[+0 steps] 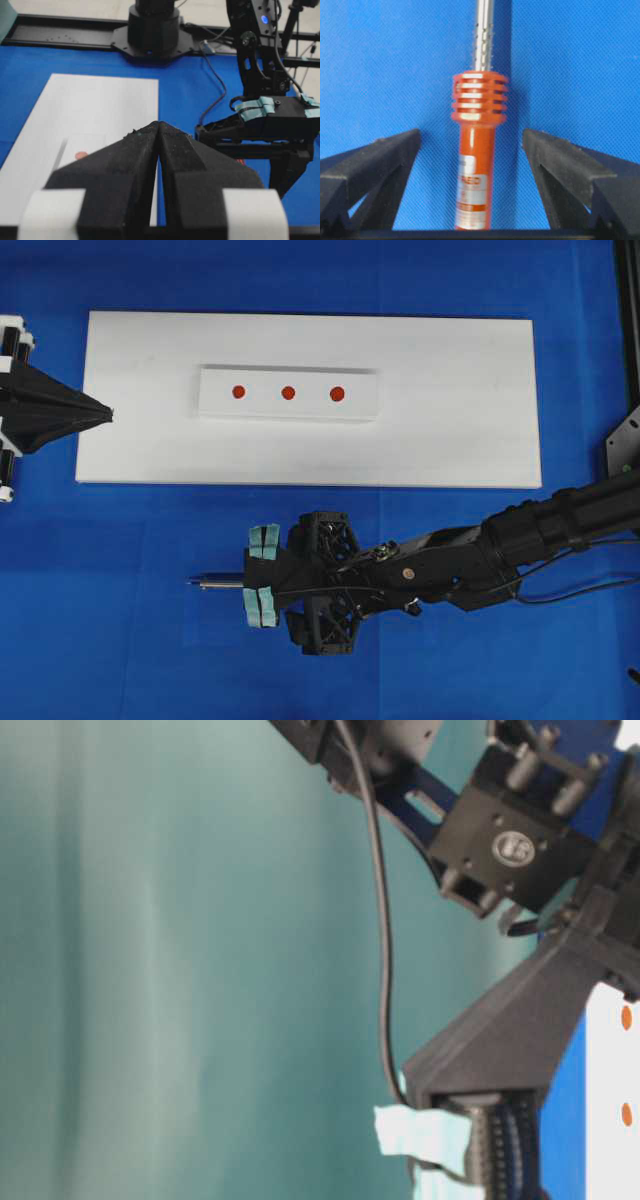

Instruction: Touch the tip of the soldering iron to the mark.

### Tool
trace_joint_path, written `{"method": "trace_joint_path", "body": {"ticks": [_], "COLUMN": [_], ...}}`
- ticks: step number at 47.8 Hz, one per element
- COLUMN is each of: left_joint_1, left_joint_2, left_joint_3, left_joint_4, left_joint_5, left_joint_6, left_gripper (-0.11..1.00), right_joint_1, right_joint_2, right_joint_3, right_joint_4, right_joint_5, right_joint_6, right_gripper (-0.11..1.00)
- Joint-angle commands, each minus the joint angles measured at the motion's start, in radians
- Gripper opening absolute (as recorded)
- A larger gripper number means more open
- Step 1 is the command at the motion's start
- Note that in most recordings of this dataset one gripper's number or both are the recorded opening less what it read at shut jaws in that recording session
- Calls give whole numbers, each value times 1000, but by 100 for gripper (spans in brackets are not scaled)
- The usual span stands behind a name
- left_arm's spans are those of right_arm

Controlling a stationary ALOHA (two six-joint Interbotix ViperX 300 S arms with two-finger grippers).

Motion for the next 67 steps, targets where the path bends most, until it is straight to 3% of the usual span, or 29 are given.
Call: {"method": "trace_joint_path", "body": {"ticks": [1, 7, 29, 43, 51, 67], "left_joint_1": [-3, -3, -14, -14, -14, -14], "left_joint_2": [3, 5, -8, -9, -14, -14], "left_joint_3": [-11, -11, -11, -9, -9, -9], "left_joint_4": [2, 3, 2, 3, 3, 3], "left_joint_5": [-5, -5, 3, 9, 9, 14], "left_joint_6": [-2, -2, -20, -20, -20, -20], "left_gripper": [0, 0, 0, 0, 0, 0], "right_joint_1": [-6, -5, 12, 12, -44, -224], "right_joint_2": [-23, -60, -314, -347, -350, -359], "right_joint_3": [-14, -17, -18, -14, -14, -18], "right_joint_4": [-3, -6, -25, -54, -84, -72], "right_joint_5": [3, 34, 331, 353, 354, 336], "right_joint_6": [-2, -5, -12, -14, -34, -196], "right_gripper": [88, 87, 86, 86, 86, 86]}}
